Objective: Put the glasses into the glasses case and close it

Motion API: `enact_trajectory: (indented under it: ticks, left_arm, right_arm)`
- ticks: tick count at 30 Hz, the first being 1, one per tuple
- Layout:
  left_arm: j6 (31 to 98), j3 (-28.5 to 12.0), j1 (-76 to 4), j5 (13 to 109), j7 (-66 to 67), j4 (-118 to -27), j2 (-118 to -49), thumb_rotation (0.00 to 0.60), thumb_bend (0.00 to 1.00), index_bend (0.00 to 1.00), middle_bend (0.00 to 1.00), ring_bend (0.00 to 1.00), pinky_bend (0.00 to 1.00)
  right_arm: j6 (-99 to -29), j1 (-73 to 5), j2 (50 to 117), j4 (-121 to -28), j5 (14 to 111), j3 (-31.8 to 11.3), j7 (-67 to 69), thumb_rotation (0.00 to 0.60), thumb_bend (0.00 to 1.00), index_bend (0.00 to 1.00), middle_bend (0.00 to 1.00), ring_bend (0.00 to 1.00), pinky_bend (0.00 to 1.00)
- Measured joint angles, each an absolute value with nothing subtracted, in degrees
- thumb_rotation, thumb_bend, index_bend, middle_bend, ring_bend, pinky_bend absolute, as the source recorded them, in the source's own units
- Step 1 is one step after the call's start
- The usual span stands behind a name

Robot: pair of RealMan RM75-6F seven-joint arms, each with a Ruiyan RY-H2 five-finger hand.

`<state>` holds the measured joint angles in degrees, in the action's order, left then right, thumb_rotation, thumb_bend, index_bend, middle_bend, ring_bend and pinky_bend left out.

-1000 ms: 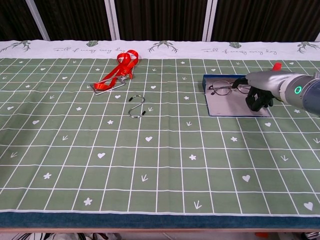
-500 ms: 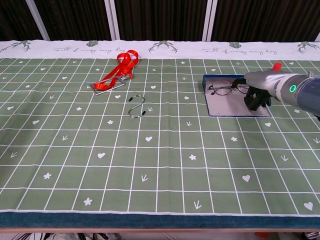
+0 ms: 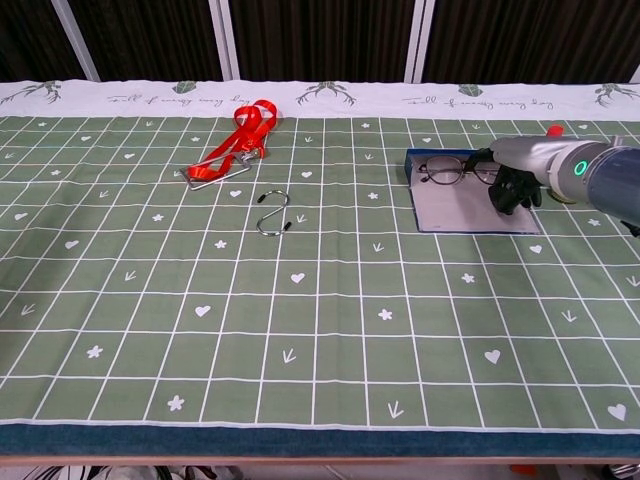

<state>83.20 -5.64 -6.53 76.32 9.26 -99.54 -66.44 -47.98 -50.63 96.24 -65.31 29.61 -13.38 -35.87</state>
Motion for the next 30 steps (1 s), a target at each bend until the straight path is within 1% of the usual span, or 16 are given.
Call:
enact_trajectory:
  ticks: [7, 13, 15, 18, 19, 20, 21, 23, 26, 28, 30]
  left_arm:
    - [83.1, -5.6, -6.5, 76.3, 9.3, -99.5, -66.4, 0.600, 0.31, 0.07, 0.00, 0.00, 0.00]
    - [83.0, -5.6, -6.6, 76.3, 9.4, -99.5, -66.4, 0.600, 0.31, 0.07, 0.00, 0.00, 0.00]
    - [83.0, -5.5, -6.6, 76.3, 9.5, -99.5, -66.4, 0.600, 0.31, 0.07, 0.00, 0.00, 0.00]
    - [83.1, -5.5, -6.6, 76.4, 9.6, -99.5, -66.4, 0.600, 0.31, 0.07, 0.00, 0.00, 0.00]
    - [83.1, -5.5, -6.6, 76.4, 9.7, -99.5, -66.4, 0.600, 0.31, 0.07, 0.00, 0.00, 0.00]
    - [83.1, -5.5, -6.6, 76.4, 9.7, -99.5, -66.4, 0.600, 0.31, 0.07, 0.00, 0.00, 0.00]
    - [83.1, -5.5, -6.6, 76.4, 9.8, -99.6, -66.4, 0.600, 0.31, 0.07, 0.00, 0.00, 0.00]
    - [83.1, -5.5, -6.6, 76.4, 9.8, -99.6, -66.5, 0.600, 0.31, 0.07, 0.00, 0.00, 0.00]
    - [83.1, -5.4, -6.6, 76.4, 10.0, -99.6, -66.5, 0.600, 0.31, 0.07, 0.00, 0.00, 0.00]
    - [83.1, -5.4, -6.6, 76.4, 10.0, -99.6, -66.5, 0.600, 0.31, 0.07, 0.00, 0.00, 0.00]
    - [83.1, -5.4, -6.6, 76.4, 10.2, -99.6, -66.5, 0.600, 0.31, 0.07, 0.00, 0.00, 0.00]
  right_arm:
    - [-48.3, -50.7, 96.3, -65.1, 29.4, -13.7, -35.5, 0.600, 0.77, 0.12, 0.66, 0.68, 0.58]
    - [-49.8, -49.8, 94.8, -68.4, 30.4, -13.7, -34.9, 0.600, 0.77, 0.12, 0.66, 0.68, 0.58]
    - [-50.4, -49.5, 94.2, -69.7, 30.7, -13.6, -34.7, 0.600, 0.75, 0.11, 0.66, 0.68, 0.58]
    - [-51.2, -48.9, 93.0, -72.0, 31.3, -13.5, -34.3, 0.600, 0.63, 0.11, 0.64, 0.66, 0.57]
    - [-51.5, -48.7, 92.7, -72.7, 31.5, -13.5, -34.2, 0.600, 0.57, 0.11, 0.61, 0.65, 0.57]
    - [-51.8, -48.5, 92.2, -73.8, 31.8, -13.4, -34.0, 0.600, 0.50, 0.11, 0.58, 0.62, 0.55]
    - [-52.1, -48.3, 91.8, -74.6, 32.1, -13.3, -33.9, 0.600, 0.46, 0.11, 0.55, 0.59, 0.54]
    - [-52.8, -47.7, 90.8, -76.5, 33.2, -13.0, -33.5, 0.600, 0.37, 0.11, 0.47, 0.50, 0.47]
    - [-54.0, -46.8, 89.5, -79.0, 35.4, -12.2, -33.0, 0.600, 0.31, 0.14, 0.38, 0.38, 0.35]
    - [-54.9, -46.1, 89.0, -80.1, 37.1, -11.5, -32.8, 0.600, 0.30, 0.16, 0.34, 0.34, 0.31]
    - [-56.0, -45.4, 88.7, -80.9, 39.3, -10.6, -32.4, 0.600, 0.30, 0.18, 0.31, 0.32, 0.29]
